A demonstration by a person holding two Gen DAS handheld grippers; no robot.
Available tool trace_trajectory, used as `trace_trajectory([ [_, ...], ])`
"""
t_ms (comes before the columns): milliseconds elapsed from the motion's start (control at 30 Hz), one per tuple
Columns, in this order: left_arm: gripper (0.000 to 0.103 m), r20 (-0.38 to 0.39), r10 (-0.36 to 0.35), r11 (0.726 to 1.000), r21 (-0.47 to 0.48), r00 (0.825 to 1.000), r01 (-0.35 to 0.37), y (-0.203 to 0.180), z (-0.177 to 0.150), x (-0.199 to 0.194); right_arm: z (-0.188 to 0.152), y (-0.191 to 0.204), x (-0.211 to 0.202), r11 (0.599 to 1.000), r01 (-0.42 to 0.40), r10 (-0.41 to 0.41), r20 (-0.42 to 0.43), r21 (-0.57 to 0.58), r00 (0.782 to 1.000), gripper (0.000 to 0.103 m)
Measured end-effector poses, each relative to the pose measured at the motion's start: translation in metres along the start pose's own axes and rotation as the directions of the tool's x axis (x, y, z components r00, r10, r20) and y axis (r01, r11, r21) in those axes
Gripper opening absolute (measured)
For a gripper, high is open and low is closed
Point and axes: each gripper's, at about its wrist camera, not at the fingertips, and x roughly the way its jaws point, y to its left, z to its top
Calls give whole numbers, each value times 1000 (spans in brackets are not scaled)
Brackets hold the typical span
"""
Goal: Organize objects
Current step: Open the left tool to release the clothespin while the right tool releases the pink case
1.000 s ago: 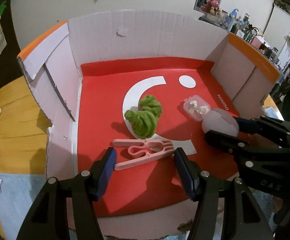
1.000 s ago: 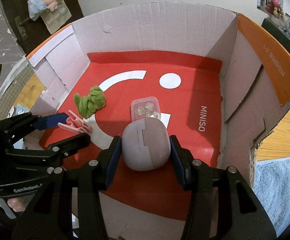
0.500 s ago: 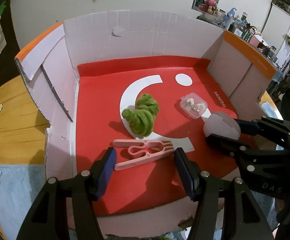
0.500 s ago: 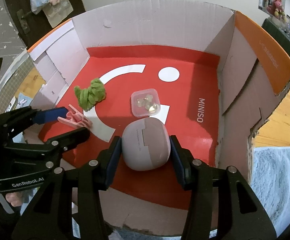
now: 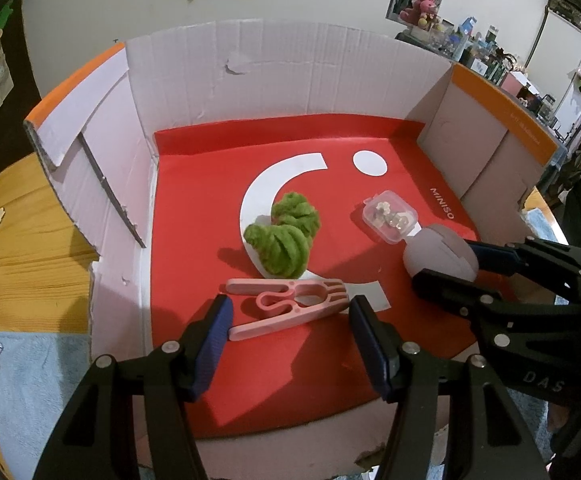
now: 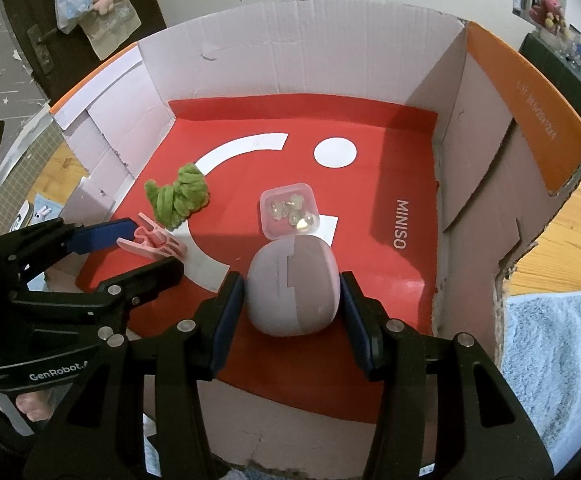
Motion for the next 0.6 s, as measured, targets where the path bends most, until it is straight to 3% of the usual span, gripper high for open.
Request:
trace_trajectory([
  [600,65,42,21,999,24,999,-22,-2,-6,-18,-7,7,-16,999,-10,12,43,-40,999,58],
])
